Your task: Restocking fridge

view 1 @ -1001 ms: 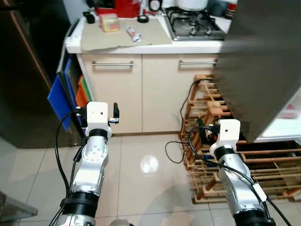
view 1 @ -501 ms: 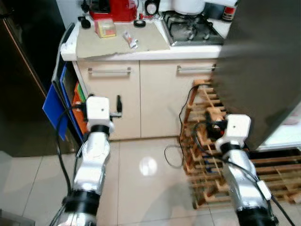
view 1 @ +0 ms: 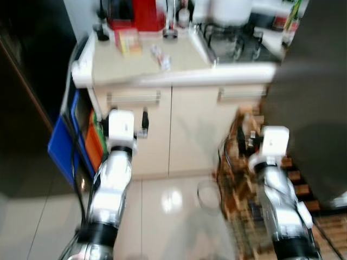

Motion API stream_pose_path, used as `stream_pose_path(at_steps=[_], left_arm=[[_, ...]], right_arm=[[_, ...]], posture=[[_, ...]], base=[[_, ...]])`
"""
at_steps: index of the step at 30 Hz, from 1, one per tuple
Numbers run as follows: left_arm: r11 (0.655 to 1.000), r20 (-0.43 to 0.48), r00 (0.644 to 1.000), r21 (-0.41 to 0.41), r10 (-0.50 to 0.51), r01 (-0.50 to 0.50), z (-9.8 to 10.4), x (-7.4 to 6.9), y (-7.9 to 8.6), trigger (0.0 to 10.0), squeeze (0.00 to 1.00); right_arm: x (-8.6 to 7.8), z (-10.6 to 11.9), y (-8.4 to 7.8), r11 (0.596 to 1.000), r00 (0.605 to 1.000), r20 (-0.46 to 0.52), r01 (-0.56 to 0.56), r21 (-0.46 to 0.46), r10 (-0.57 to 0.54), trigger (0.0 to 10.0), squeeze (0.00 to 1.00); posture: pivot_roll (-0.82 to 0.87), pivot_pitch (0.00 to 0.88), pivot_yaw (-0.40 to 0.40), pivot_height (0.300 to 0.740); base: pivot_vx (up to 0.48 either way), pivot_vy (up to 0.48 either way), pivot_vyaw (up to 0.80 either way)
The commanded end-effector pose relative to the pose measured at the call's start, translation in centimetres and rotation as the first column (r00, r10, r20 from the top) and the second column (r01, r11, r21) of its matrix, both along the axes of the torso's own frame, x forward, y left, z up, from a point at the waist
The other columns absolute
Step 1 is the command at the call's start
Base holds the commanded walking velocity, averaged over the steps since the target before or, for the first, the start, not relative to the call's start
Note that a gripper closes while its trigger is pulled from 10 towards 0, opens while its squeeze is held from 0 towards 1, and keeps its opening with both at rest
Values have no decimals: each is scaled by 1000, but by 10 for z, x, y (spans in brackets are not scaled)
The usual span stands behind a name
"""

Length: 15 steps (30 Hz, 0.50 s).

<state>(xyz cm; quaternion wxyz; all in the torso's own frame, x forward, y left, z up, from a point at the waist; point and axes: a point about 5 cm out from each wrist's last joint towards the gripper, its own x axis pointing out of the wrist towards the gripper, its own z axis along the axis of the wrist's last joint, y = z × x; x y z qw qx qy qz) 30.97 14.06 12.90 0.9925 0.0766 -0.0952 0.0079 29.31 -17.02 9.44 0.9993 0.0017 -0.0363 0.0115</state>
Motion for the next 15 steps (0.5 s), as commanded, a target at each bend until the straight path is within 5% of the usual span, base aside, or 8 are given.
stream_pose_path(at_steps=[1, 7, 15], left_arm=[[1000, 22, 1000, 17, 14, -15, 6, 1, 8, 10000, 0], [1000, 26, 1000, 15, 6, -7, 8, 2, 7, 10000, 0], [997, 8, 998, 50, -59, 58, 17, 10, -7, 10000, 0]], right_arm=[[4, 6, 12, 999, 999, 17, -35, 16, 35, 10000, 251], [6, 11, 15, 999, 998, 34, -47, 18, 46, 10000, 251], [8, 9, 17, 998, 999, 19, -49, 26, 49, 10000, 251]], posture=[[115, 0, -13, 740], [115, 0, -13, 740], [114, 0, -10, 740]], base=[[368, 307, 0], [368, 307, 0], [480, 0, 0]])
